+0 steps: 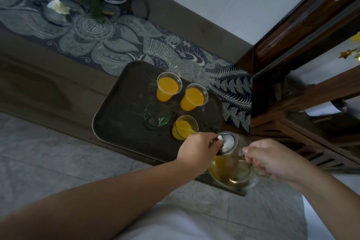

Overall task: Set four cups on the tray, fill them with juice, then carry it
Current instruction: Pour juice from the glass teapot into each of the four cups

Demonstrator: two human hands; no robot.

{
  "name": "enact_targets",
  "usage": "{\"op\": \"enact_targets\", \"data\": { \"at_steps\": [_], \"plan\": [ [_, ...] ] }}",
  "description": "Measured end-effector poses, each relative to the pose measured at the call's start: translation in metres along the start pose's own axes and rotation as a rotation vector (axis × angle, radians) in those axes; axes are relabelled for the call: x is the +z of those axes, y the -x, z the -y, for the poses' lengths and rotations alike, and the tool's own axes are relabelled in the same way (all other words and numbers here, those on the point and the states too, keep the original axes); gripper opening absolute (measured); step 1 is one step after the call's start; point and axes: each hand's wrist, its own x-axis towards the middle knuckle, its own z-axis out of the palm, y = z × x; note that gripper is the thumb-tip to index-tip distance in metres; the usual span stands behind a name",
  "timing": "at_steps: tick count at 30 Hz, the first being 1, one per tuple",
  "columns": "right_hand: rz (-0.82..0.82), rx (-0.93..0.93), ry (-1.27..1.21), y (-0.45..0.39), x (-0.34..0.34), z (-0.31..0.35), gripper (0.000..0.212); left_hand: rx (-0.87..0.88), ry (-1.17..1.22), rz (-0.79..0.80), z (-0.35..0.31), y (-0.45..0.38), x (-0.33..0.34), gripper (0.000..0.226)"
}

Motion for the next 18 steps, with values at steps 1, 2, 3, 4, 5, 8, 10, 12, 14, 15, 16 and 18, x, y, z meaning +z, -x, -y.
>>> {"op": "enact_targets", "data": {
  "at_steps": [1,2,3,4,5,8,10,12,14,15,16,18],
  "plan": [
    [-0.001,-0.001,-0.013,-0.001,0.002,-0.003,0.032,-0.002,-0.005,0.001,0.001,0.000,0.000,0.023],
    [-0.005,0.003,-0.032,-0.001,0.005,-0.006,0.031,-0.005,-0.008,0.002,0.002,0.001,0.000,0.023],
    [-0.006,0.008,-0.064,-0.001,0.008,-0.009,0.030,-0.007,-0.011,0.003,0.003,0.001,0.000,0.023],
    [-0.008,0.009,-0.099,-0.001,0.012,-0.013,0.030,-0.007,-0.019,0.003,0.004,0.002,0.000,0.024],
    [-0.011,0.008,-0.121,-0.002,0.015,-0.017,0.029,-0.003,-0.033,0.003,0.006,0.003,0.000,0.024],
    [-0.030,0.003,-0.133,-0.001,0.025,-0.024,0.032,0.007,-0.080,0.006,0.009,0.005,0.000,0.025],
    [-0.044,0.010,-0.157,0.000,0.030,-0.027,0.032,0.003,-0.088,0.006,0.011,0.006,0.001,0.024],
    [-0.058,0.017,-0.182,0.001,0.036,-0.031,0.032,0.003,-0.102,0.012,0.012,0.007,0.002,0.024],
    [-0.065,0.025,-0.221,0.001,0.040,-0.034,0.032,-0.001,-0.123,0.027,0.012,0.007,0.002,0.024],
    [-0.065,0.027,-0.249,0.002,0.041,-0.036,0.032,-0.004,-0.134,0.033,0.012,0.007,0.002,0.024],
    [-0.064,0.024,-0.275,0.003,0.043,-0.038,0.031,-0.003,-0.145,0.037,0.011,0.007,0.002,0.024],
    [-0.063,0.016,-0.321,0.003,0.046,-0.043,0.031,0.010,-0.170,0.039,0.008,0.008,0.001,0.025]
  ]
}}
